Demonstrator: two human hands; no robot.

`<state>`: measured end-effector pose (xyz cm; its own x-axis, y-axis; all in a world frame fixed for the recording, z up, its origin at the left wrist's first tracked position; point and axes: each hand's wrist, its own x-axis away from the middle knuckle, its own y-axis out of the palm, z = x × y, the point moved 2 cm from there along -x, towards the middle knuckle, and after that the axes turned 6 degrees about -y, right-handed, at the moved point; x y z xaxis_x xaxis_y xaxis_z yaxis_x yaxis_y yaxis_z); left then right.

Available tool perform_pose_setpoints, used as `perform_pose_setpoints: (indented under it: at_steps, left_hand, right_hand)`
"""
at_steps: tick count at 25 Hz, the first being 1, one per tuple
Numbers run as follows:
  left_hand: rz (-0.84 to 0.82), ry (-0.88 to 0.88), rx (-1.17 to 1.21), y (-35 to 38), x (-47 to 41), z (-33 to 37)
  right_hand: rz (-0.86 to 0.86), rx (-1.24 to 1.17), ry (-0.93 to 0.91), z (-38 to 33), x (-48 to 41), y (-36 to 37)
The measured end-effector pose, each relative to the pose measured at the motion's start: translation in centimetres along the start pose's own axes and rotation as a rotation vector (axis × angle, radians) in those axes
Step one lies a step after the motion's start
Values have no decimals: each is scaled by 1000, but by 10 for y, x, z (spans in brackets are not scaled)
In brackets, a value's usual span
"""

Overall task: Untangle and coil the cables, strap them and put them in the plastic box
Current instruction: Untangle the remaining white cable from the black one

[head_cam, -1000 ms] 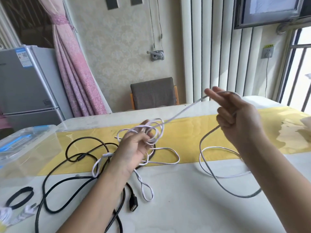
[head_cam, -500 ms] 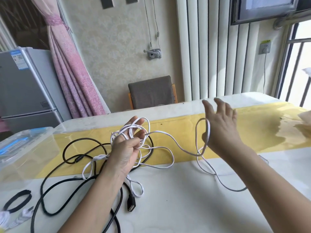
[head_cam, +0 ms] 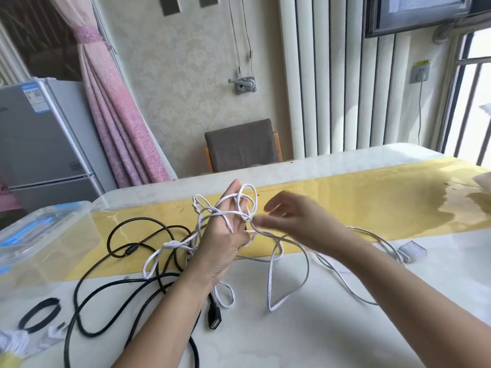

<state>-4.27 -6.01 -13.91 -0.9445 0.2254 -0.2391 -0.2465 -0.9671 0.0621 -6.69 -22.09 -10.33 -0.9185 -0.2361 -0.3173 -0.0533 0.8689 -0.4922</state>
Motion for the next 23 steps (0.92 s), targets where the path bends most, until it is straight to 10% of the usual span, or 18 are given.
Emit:
perform_pose_setpoints:
  at_steps: [7, 13, 19, 23]
  left_hand:
    - [235, 96, -364, -11, -6, -4]
    - [411, -29, -470, -39, -11, 5]
    - [393, -377, 844, -100, -10, 17]
    - [180, -388, 849, -94, -2, 28]
  right_hand:
    - [3, 573, -30, -8, 3, 1]
    - [276, 187, -190, -16, 1, -29]
    - [1045, -543, 21, 23, 7, -129]
    - [746, 214, 431, 67, 12, -150]
